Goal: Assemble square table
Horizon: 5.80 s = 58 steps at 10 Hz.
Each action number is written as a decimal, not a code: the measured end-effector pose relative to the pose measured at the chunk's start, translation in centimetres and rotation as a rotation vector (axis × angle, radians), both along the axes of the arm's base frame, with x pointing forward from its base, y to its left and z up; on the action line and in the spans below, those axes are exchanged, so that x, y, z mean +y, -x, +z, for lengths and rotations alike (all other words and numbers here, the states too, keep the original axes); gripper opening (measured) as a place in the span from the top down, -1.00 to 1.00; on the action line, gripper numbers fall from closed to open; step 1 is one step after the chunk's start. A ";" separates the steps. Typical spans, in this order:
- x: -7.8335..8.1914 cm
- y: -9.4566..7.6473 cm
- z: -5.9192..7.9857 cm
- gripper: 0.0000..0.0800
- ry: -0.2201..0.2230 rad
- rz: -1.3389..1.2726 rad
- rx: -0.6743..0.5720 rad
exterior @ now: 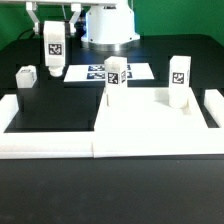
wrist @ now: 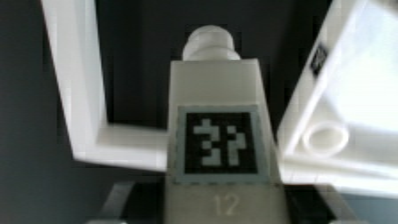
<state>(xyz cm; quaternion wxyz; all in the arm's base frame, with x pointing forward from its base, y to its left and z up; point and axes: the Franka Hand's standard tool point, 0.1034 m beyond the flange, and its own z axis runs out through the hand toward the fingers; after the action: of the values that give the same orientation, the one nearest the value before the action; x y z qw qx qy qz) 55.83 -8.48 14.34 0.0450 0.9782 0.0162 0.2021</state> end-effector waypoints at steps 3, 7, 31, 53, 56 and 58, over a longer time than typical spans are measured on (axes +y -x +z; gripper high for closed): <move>7.1 -3.0 -2.3 0.27 -0.032 -0.023 -0.238; 6.5 -2.0 -3.8 0.27 -0.040 -0.030 -0.165; 17.9 -5.6 -6.1 0.27 -0.126 0.056 -0.192; 18.4 -5.4 -7.4 -0.62 -0.228 0.008 0.408; 18.3 -5.5 -7.4 -0.35 -0.227 0.007 0.405; 18.3 -5.4 -7.5 0.28 -0.232 -0.016 0.406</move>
Offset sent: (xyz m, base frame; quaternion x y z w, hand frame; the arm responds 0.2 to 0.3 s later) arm 0.0000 0.0000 0.0000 0.0000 0.1938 0.0000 0.9810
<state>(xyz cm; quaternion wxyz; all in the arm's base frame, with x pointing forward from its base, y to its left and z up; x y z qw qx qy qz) 61.26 9.80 6.89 -0.0703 0.9975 -0.0063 0.0015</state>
